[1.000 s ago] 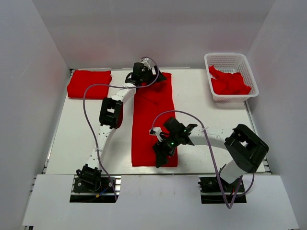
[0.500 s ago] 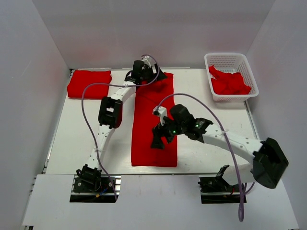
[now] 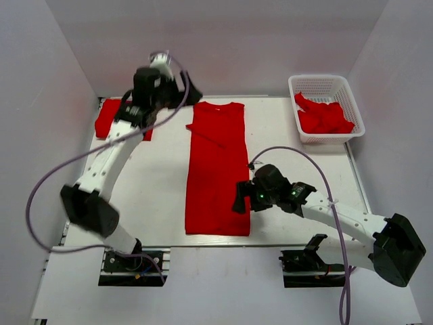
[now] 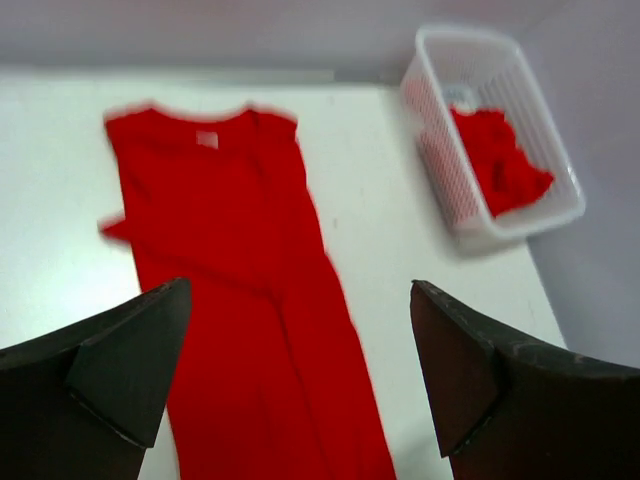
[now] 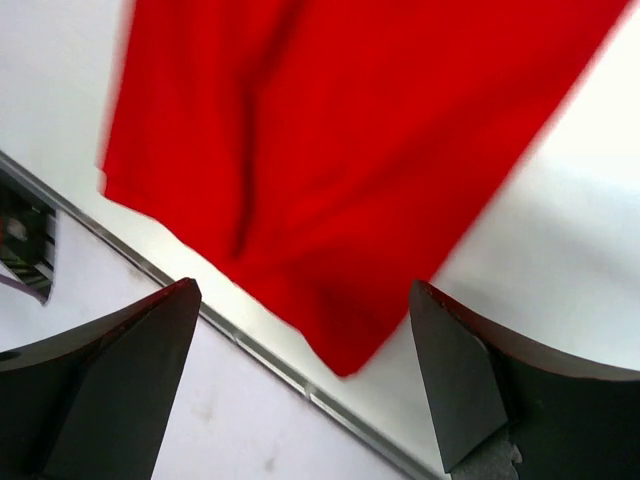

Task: Fold and stack the t-shirts
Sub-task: Grab the bottom of the folded rectangular tshirt with both arms

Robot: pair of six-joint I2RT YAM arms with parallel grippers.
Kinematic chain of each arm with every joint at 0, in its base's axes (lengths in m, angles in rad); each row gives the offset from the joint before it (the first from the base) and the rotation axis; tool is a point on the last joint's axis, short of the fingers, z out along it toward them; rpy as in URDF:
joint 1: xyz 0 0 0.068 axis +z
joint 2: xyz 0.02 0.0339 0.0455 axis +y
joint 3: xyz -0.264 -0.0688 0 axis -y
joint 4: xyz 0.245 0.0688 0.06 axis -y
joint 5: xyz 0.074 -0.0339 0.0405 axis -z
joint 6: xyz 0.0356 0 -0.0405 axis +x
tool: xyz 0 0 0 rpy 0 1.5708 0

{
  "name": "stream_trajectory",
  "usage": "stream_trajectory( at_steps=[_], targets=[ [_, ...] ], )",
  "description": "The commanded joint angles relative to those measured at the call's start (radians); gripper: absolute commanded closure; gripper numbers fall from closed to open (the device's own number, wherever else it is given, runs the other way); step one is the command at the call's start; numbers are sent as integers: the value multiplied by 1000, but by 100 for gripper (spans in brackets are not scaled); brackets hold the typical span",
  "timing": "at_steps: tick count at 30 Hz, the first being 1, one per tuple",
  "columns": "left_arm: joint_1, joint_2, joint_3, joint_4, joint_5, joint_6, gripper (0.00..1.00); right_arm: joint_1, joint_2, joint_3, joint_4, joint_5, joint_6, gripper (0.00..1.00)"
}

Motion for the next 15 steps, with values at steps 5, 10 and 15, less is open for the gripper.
stream_trajectory(
  at_steps=[5,10,15],
  targets=[
    [-51,-327,-817,-186,32,-185,0,-3,-116,-131,-149,28,256,10],
    [-100,-512,-1029,-318,27,-226,0,5,-111,-148,-158,-6,310,10],
    [-131,-687,-1235,-318,116,-275,0,5,-61,-180,-93,-73,356,10]
  ],
)
